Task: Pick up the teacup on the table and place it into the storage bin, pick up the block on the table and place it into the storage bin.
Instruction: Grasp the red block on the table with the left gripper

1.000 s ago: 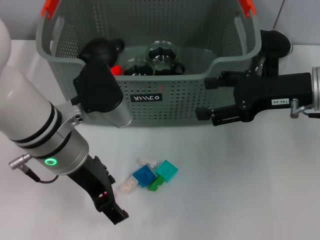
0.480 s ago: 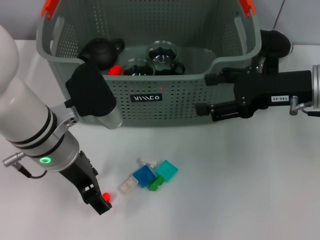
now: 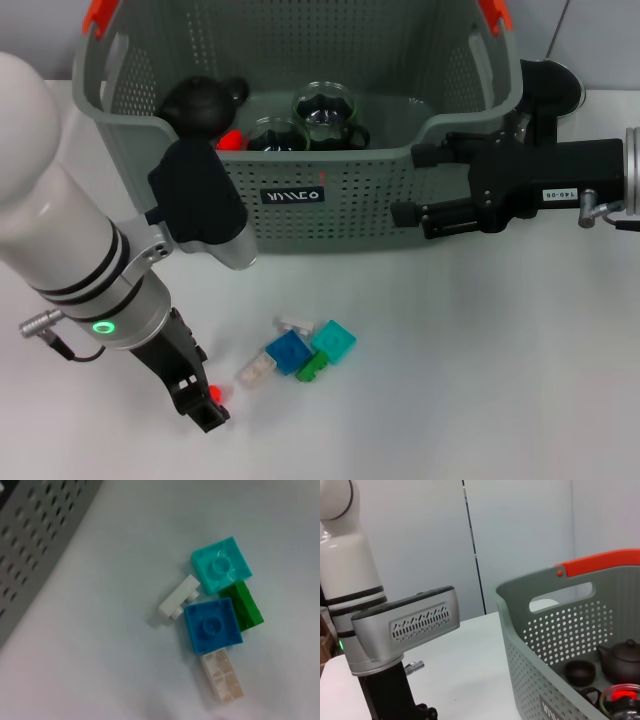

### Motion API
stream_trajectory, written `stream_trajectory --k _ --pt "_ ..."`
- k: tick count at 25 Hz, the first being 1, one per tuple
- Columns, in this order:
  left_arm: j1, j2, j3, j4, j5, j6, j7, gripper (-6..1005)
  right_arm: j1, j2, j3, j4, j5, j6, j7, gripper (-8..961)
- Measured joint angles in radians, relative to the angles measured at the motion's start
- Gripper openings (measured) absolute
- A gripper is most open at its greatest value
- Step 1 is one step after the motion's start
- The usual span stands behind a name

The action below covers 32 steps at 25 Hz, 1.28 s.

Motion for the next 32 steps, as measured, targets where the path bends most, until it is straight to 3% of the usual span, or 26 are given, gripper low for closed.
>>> stream_trajectory --k 21,25,29,32 --pt "0.004 -0.003 0.040 -0.007 -0.005 -0.015 -0.021 766 -0.002 -0.001 -0.012 0.001 -0.007 -0.036 -0.008 944" --pt "0.002 -0.003 0.040 -0.009 -0.010 -0.009 -0.021 652 -0.002 -0.018 -0.050 0.007 -0.012 -0.089 0.002 944" --pt "0.002 -0.003 0.040 -0.009 -0.011 -0.007 -0.022 641 0.005 -0.041 -0.078 0.042 -0.017 -0.126 0.010 944" --pt "0.002 -0.003 0.040 -0.006 -0.012 0.000 -0.023 633 0.009 -0.044 -0.082 0.054 -0.029 -0.131 0.010 944"
